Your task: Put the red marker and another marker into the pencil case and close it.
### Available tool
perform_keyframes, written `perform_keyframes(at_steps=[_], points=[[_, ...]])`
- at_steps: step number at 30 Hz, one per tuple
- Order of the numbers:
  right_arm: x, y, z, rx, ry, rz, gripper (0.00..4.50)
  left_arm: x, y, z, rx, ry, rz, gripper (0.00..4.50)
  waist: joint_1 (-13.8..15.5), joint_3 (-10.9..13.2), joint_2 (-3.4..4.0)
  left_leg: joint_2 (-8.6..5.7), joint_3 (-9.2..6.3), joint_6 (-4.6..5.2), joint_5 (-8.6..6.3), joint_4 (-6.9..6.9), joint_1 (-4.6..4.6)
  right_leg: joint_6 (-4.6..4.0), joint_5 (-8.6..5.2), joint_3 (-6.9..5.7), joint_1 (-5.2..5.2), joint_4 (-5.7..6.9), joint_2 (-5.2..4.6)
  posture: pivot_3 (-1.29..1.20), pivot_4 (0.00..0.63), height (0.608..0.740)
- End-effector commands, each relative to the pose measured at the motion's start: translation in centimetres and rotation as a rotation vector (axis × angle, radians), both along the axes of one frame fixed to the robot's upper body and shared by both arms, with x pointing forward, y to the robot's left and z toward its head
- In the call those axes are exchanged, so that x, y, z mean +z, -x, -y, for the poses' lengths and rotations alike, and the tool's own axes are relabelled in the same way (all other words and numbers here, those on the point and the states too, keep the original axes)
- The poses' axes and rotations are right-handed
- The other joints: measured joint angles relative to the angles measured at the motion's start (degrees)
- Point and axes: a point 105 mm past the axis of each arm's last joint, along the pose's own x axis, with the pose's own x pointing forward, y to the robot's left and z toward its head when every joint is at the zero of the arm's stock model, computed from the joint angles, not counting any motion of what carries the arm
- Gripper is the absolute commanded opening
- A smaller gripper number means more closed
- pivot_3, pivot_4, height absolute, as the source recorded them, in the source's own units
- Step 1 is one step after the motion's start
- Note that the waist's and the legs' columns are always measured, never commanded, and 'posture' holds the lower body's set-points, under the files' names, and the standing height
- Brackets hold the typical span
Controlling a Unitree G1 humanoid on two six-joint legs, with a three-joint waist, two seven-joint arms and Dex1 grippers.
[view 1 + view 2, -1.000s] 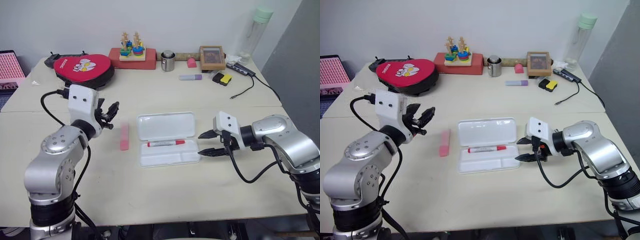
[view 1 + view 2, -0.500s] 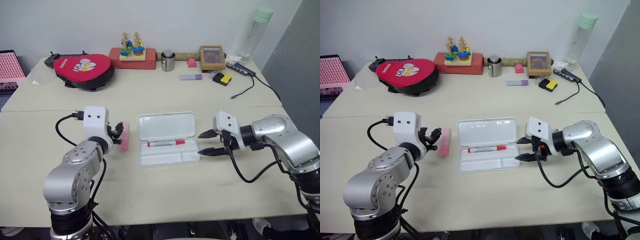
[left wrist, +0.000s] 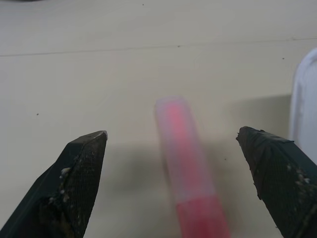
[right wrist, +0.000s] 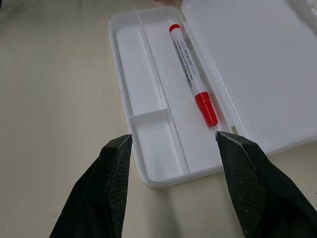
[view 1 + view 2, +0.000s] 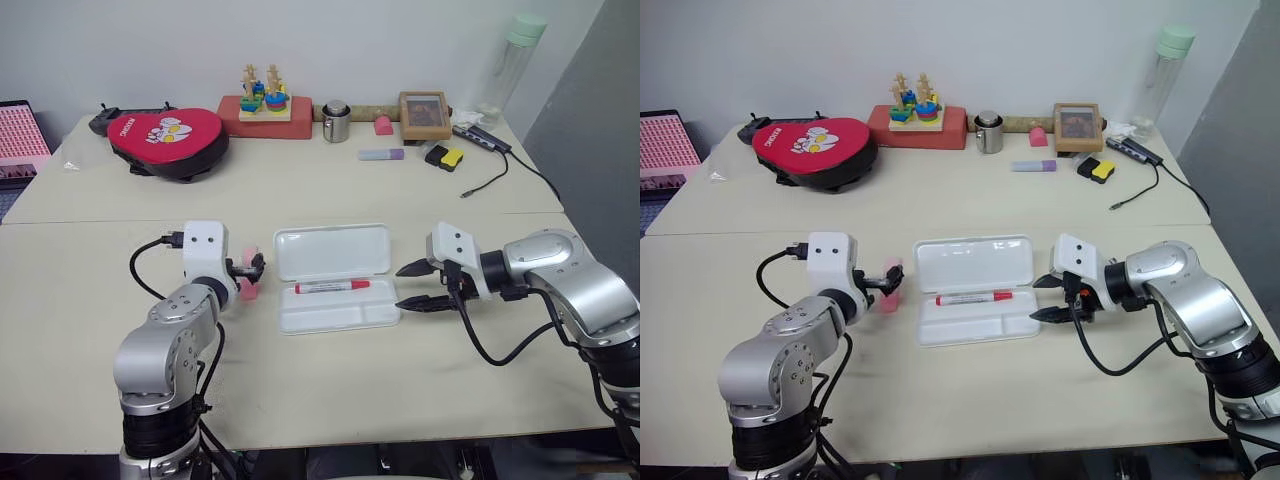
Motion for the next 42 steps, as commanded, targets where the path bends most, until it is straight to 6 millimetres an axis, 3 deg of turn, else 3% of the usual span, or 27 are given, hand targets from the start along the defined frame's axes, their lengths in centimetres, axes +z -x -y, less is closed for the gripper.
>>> perform_keyframes(at_steps=[1,9,17,24,31,33,38,42], points=[[1.0,0.1,-0.2,0.015,-0.010,0.039,2.80,-0.3,-0.2,0.4,0.002,0.012,0.001,4.47,0.0,0.0,0.00,0.00,0.00,0.00,0.00,0.01,-0.01,0.00,0.00,0.01,0.00,-0.01,0.00,0.00,0.150,0.740],[0.9,0.1,-0.3,0.017,-0.008,0.043,2.80,-1.6,-0.9,1.0,-0.001,0.046,-0.034,4.47,0.0,0.0,0.00,-0.01,0.00,0.00,0.00,0.00,-0.01,0.01,0.00,0.00,0.00,-0.01,-0.01,0.00,0.150,0.740],[0.9,0.1,-0.2,0.012,-0.006,0.045,2.80,-1.9,-1.0,0.9,0.010,0.058,-0.039,2.59,0.0,0.0,0.00,-0.01,-0.01,0.00,0.00,0.00,-0.01,0.02,0.00,0.00,0.00,-0.01,-0.01,0.00,0.150,0.740],[0.9,0.0,-0.2,0.010,-0.006,0.044,2.80,-1.9,-1.1,0.7,0.021,0.059,-0.038,1.22,0.0,0.0,0.00,-0.01,-0.01,0.00,0.00,0.00,-0.01,0.04,-0.02,0.00,0.00,-0.01,-0.01,0.00,0.150,0.740],[0.9,0.0,-0.3,0.011,-0.008,0.043,2.80,-1.4,-1.3,-0.1,0.056,0.016,-0.014,1.20,0.0,0.0,0.00,-0.01,-0.01,0.00,0.00,0.00,-0.01,0.06,-0.03,0.00,0.00,-0.02,-0.01,0.00,0.150,0.740],[0.9,0.0,-0.2,0.010,-0.007,0.043,2.80,0.2,-1.9,-0.6,0.055,-0.085,0.059,1.20,0.0,0.0,-0.01,-0.01,0.00,0.00,0.00,0.00,-0.01,0.05,-0.02,0.00,0.00,-0.01,-0.01,0.00,0.150,0.740],[0.8,0.0,0.0,0.008,-0.001,0.040,2.80,6.8,-3.5,-0.1,-0.136,-0.323,0.287,1.20,0.0,0.0,-0.02,0.00,-0.05,-0.01,0.01,-0.02,-0.04,0.07,-0.03,-0.04,-0.04,-0.01,0.01,0.00,0.150,0.740],[0.7,0.0,0.0,0.006,0.000,0.039,2.80,9.3,-3.4,0.9,-0.284,-0.349,0.355,1.20,0.0,0.0,-0.01,-0.01,0.07,-0.02,0.00,-0.07,-0.05,0.10,-0.02,0.03,-0.03,-0.16,-0.02,0.00,0.150,0.740]])
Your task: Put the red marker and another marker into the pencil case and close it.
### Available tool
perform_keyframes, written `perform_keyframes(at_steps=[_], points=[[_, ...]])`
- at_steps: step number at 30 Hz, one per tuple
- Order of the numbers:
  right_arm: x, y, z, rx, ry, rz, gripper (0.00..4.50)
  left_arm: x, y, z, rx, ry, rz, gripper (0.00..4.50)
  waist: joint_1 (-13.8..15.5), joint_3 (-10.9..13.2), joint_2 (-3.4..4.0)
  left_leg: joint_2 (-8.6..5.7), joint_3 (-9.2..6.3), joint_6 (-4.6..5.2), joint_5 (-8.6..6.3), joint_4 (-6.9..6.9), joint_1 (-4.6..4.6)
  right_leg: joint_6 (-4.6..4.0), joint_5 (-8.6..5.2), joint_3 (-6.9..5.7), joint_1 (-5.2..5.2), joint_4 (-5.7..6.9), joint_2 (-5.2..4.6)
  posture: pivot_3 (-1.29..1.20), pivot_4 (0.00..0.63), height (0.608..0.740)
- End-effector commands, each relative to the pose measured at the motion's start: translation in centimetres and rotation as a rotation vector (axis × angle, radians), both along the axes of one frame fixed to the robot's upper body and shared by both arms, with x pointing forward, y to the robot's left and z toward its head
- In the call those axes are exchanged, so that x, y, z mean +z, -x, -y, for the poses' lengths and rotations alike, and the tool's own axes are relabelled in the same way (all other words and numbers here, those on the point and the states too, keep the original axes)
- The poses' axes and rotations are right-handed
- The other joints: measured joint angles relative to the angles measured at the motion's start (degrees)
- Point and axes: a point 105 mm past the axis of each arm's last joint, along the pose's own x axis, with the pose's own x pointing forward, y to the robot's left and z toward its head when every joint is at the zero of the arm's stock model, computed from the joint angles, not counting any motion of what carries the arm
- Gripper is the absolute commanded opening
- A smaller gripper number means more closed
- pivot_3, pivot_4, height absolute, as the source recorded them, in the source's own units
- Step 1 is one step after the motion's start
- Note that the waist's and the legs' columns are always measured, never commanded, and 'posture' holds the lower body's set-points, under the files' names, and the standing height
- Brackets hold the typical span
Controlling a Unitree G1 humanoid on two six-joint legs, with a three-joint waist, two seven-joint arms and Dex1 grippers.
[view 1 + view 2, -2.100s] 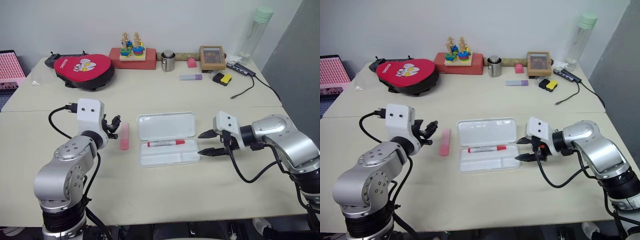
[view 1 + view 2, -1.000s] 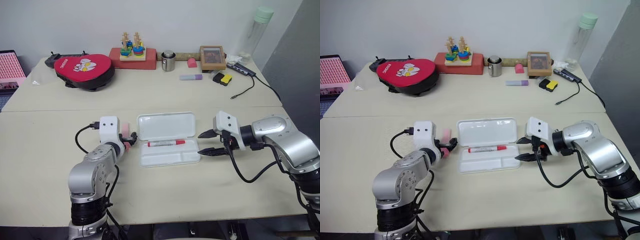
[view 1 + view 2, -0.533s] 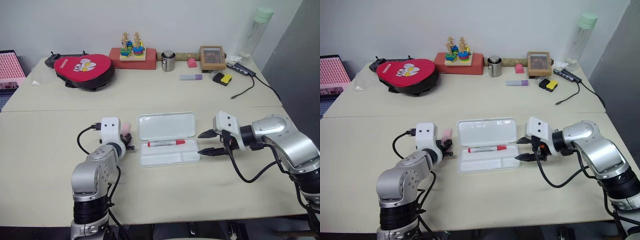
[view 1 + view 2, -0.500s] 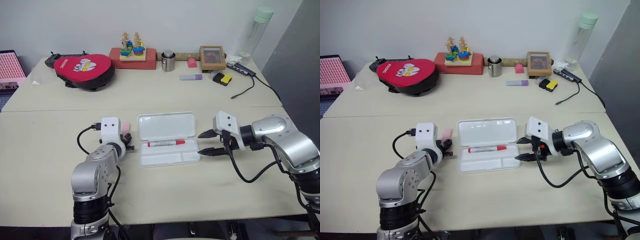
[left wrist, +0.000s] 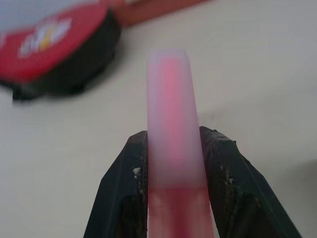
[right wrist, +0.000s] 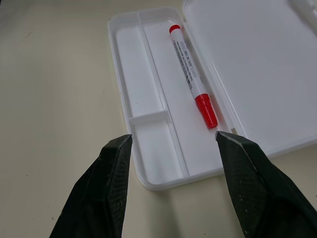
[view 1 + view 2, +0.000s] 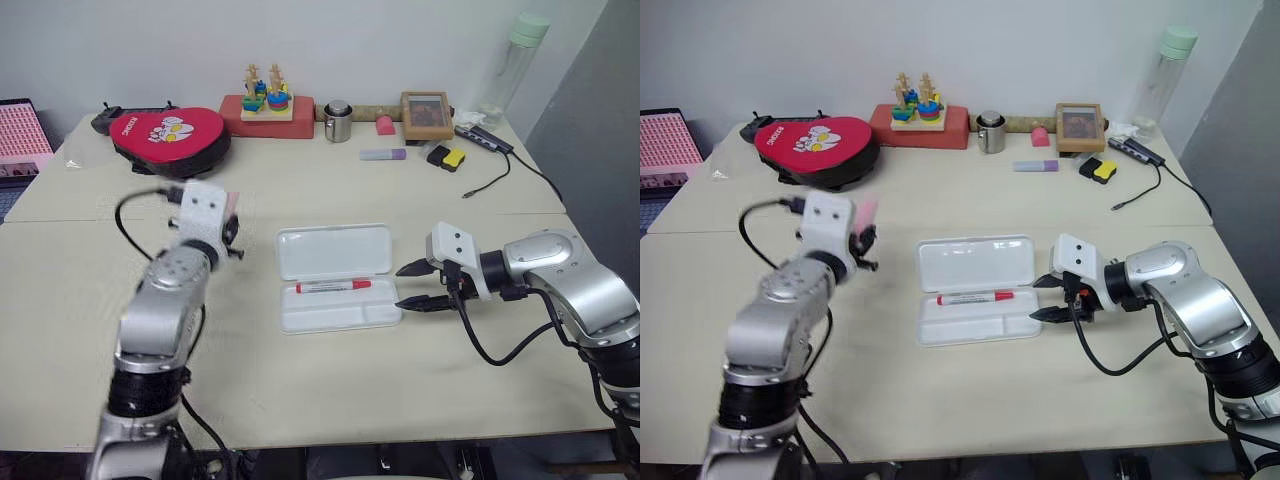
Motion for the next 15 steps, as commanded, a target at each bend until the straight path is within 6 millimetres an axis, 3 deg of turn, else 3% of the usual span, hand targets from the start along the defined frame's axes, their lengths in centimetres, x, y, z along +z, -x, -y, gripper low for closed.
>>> perform_keyframes(at_steps=[1,3,5,7,10,15], points=[[0.7,0.1,0.0,0.009,-0.003,0.036,2.80,2.5,0.6,2.0,-0.176,0.000,0.049,1.20,0.0,0.0,0.00,0.00,0.00,0.00,0.00,-0.01,-0.01,-0.02,0.01,0.00,0.00,-0.03,0.00,0.00,0.150,0.740],[0.7,0.1,0.1,0.006,-0.003,0.034,2.80,4.0,2.1,4.5,-0.399,-0.047,0.052,1.20,0.0,0.0,-0.01,0.01,-0.01,0.00,0.00,-0.01,-0.04,-0.02,0.01,-0.02,-0.02,-0.04,0.00,0.00,0.150,0.740],[0.6,0.0,0.2,0.003,0.000,0.034,2.80,4.3,4.0,6.5,-0.594,-0.092,0.014,1.20,-0.1,0.0,-0.02,0.04,-0.06,0.00,0.00,-0.03,-0.11,-0.03,0.02,-0.08,-0.08,-0.03,0.01,0.00,0.150,0.740],[0.5,-0.1,0.3,-0.003,0.004,0.032,2.80,3.6,5.7,8.0,-0.753,-0.127,-0.029,1.20,-0.1,0.0,0.00,0.04,-0.04,0.00,-0.01,-0.07,-0.11,-0.04,0.02,-0.07,-0.09,-0.05,0.01,0.00,0.150,0.740],[0.3,-0.1,0.6,-0.003,0.024,0.034,2.80,1.0,8.3,8.9,-0.945,-0.204,-0.164,1.20,-0.2,0.0,0.03,0.03,0.03,0.01,-0.01,-0.08,-0.09,-0.03,0.01,-0.01,-0.08,-0.08,0.00,0.00,0.150,0.740],[0.3,-0.2,0.6,-0.006,0.027,0.038,2.80,-1.7,10.0,9.4,-1.105,-0.258,-0.272,1.20,-0.2,0.1,0.04,0.08,0.03,0.02,-0.01,-0.08,-0.06,0.03,-0.04,-0.03,-0.08,-0.07,0.04,0.00,0.150,0.740]])
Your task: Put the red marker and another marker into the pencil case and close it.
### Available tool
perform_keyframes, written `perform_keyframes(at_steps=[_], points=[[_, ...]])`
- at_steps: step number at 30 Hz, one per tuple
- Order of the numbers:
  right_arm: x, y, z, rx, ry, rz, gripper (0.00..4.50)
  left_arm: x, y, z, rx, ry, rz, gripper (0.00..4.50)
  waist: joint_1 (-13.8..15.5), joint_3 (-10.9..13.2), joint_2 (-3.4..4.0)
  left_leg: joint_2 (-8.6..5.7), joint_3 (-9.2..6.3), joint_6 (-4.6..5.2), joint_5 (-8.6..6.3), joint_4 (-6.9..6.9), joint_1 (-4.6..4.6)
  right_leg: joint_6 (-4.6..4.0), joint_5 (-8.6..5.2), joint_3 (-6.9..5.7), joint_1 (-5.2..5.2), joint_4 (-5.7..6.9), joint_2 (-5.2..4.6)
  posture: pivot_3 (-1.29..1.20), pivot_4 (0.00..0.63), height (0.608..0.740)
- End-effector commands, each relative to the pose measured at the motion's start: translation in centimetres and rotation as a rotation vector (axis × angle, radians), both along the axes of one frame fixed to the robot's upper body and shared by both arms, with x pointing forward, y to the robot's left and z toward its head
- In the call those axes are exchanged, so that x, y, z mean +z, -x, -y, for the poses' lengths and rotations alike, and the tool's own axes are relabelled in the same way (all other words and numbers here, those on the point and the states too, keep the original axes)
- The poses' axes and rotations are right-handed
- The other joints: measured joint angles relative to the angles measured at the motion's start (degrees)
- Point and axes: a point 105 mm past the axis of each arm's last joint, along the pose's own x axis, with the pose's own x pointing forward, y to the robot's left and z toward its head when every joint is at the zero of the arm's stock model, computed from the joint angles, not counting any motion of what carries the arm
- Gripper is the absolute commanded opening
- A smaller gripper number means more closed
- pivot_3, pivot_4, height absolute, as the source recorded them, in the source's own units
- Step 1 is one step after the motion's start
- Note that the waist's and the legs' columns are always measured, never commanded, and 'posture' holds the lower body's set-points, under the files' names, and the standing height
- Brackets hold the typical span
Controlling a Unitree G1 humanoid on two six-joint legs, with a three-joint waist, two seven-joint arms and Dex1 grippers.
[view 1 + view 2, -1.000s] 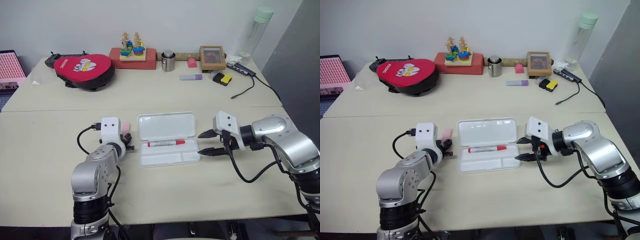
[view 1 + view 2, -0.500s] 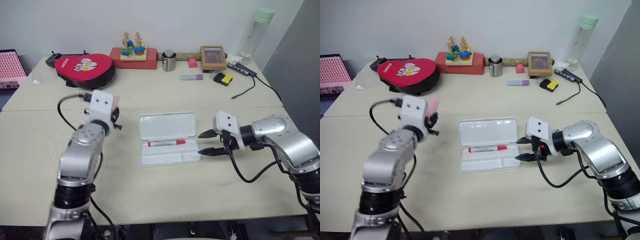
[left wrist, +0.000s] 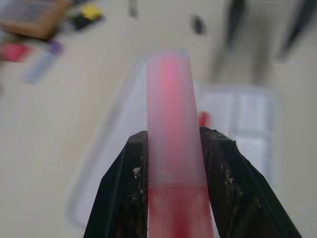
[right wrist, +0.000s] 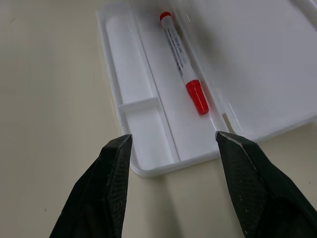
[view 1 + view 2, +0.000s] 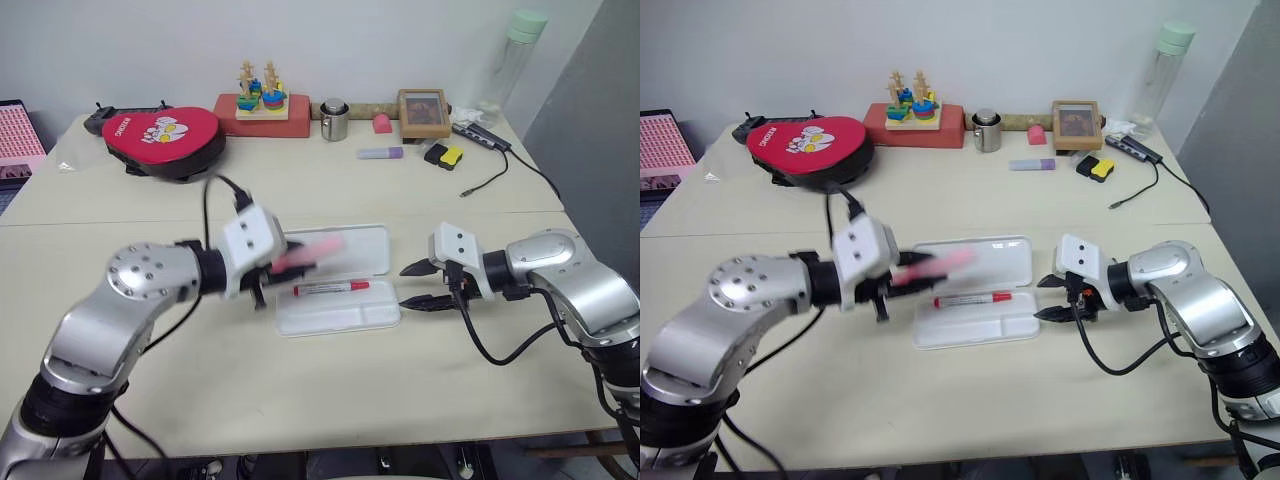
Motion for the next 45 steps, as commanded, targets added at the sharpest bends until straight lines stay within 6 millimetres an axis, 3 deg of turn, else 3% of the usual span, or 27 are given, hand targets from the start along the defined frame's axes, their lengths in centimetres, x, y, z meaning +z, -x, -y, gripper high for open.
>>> perform_keyframes(at_steps=[1,15,33,35,45], points=[[0.5,0.1,-0.1,0.014,0.005,0.035,2.80,-0.4,0.9,0.5,-0.116,-0.037,0.011,1.20,0.0,0.0,0.00,-0.01,0.01,0.00,0.00,0.01,0.00,0.00,0.00,0.02,0.01,0.01,0.00,0.00,0.150,0.740],[0.6,0.2,0.0,0.002,0.005,0.040,2.80,-4.7,-0.9,1.4,-0.169,-0.037,-0.043,1.20,0.1,0.0,0.01,-0.01,0.00,0.02,0.00,0.06,0.00,-0.02,0.04,0.01,0.03,0.03,0.00,0.00,0.150,0.740],[0.8,0.2,0.0,-0.002,0.001,0.044,2.80,-6.0,-1.2,2.3,-0.206,-0.059,-0.064,1.20,0.0,0.0,0.01,-0.02,-0.01,0.02,0.00,0.08,0.02,-0.01,0.04,0.01,0.04,0.08,0.00,0.00,0.150,0.740],[0.8,0.2,0.0,-0.003,0.000,0.044,2.80,-6.1,-1.3,2.3,-0.202,-0.057,-0.065,1.90,0.0,0.0,0.01,-0.02,-0.01,0.02,0.00,0.08,0.02,-0.01,0.04,0.02,0.04,0.07,0.00,0.00,0.150,0.740],[0.9,0.2,-0.1,-0.004,-0.001,0.043,2.80,-5.0,-1.4,2.5,-0.215,-0.014,-0.054,3.75,0.0,0.0,0.01,-0.01,-0.01,0.02,0.00,0.09,0.02,-0.01,0.04,0.01,0.04,0.08,0.00,0.00,0.150,0.740]])
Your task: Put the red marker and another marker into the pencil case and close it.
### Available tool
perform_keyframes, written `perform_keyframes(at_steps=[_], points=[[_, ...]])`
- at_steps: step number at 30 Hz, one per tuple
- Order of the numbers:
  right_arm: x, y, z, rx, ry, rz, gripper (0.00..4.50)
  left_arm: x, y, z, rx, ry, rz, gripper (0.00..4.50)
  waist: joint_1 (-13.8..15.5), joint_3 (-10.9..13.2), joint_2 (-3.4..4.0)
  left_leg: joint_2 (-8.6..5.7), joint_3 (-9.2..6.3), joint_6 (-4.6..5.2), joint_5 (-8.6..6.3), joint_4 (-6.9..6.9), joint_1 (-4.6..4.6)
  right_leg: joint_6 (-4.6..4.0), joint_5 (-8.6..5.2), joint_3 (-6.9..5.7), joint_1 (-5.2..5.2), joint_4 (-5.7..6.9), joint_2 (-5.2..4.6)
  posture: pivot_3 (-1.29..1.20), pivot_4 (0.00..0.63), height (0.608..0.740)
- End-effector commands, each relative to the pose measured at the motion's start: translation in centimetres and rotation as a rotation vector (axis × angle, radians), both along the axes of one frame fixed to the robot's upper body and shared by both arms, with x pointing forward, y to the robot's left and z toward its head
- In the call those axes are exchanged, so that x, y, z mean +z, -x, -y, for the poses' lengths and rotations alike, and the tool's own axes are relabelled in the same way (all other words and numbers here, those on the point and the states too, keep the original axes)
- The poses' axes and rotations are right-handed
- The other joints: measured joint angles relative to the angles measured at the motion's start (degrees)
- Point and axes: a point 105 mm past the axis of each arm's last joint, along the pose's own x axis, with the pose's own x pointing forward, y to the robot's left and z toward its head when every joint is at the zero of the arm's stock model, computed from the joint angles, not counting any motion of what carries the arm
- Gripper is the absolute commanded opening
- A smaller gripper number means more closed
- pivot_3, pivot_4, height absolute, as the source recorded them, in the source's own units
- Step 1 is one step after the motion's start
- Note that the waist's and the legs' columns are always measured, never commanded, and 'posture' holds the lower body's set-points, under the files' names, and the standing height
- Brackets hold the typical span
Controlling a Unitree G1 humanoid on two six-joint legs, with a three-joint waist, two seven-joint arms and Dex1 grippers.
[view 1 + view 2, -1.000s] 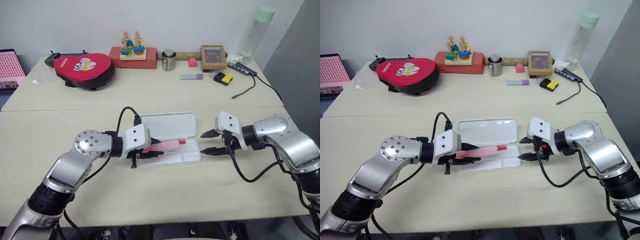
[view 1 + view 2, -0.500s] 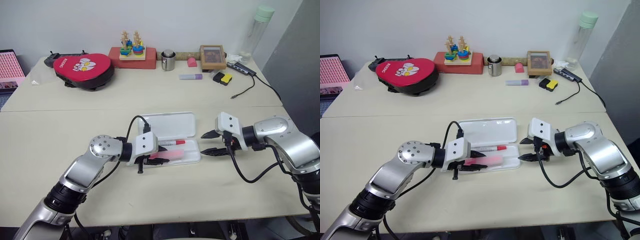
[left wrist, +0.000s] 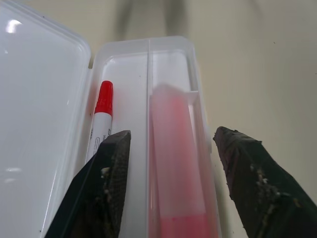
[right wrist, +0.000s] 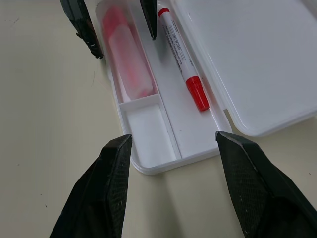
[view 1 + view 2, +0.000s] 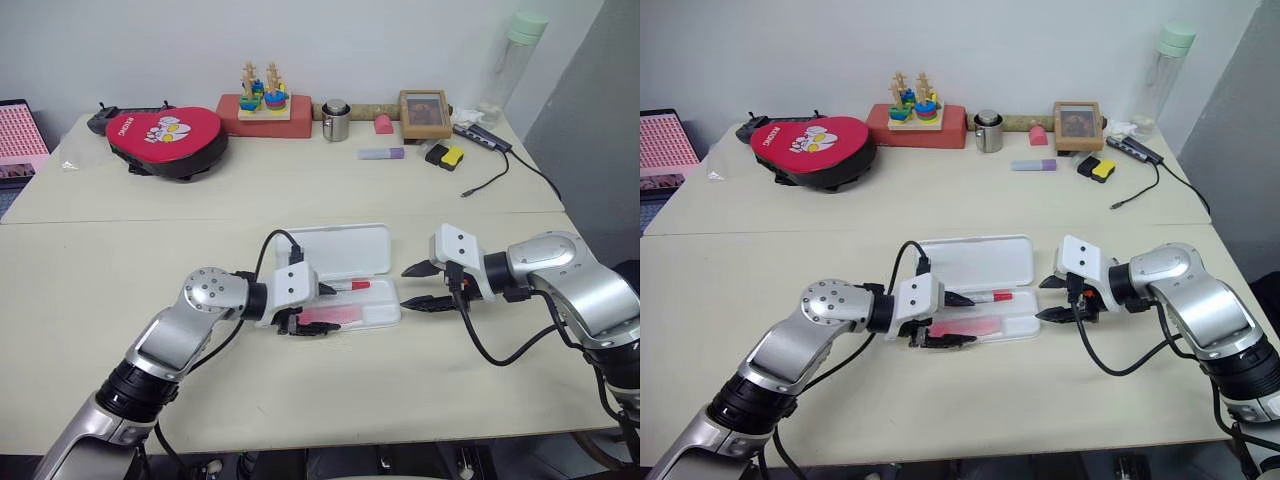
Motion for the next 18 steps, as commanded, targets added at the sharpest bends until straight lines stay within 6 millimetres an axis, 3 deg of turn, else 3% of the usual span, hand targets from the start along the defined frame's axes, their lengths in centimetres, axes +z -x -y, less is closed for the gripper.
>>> perform_keyframes(at_steps=[1,4,12,18], points=[[1.1,-0.1,-0.1,0.003,-0.004,0.053,2.80,2.4,-0.3,-0.2,0.007,0.063,0.046,4.02,0.0,0.0,0.00,0.00,0.00,0.00,0.00,0.00,0.00,0.00,0.00,0.00,0.00,0.00,0.00,0.00,0.150,0.740],[1.3,-0.8,0.1,-0.032,-0.003,0.077,2.80,4.8,-0.4,-1.8,0.068,0.122,0.042,4.49,0.0,0.0,0.00,0.00,-0.01,0.00,0.00,0.00,0.00,0.00,0.00,-0.01,0.00,0.01,0.00,0.00,0.150,0.740],[1.4,-1.9,0.9,-0.093,0.006,0.115,2.80,8.9,0.9,-6.0,0.184,0.190,0.024,4.49,-0.2,0.0,0.01,0.02,0.00,0.00,0.00,-0.02,0.02,0.01,-0.01,0.00,-0.02,0.04,0.01,0.00,0.150,0.740],[1.4,-3.6,1.8,-0.176,0.019,0.164,2.80,9.4,1.9,-7.1,0.234,0.162,0.026,4.49,-0.1,0.0,0.01,0.02,0.01,0.00,0.00,-0.01,0.02,0.00,0.00,0.00,-0.02,0.04,0.01,0.00,0.150,0.740]])
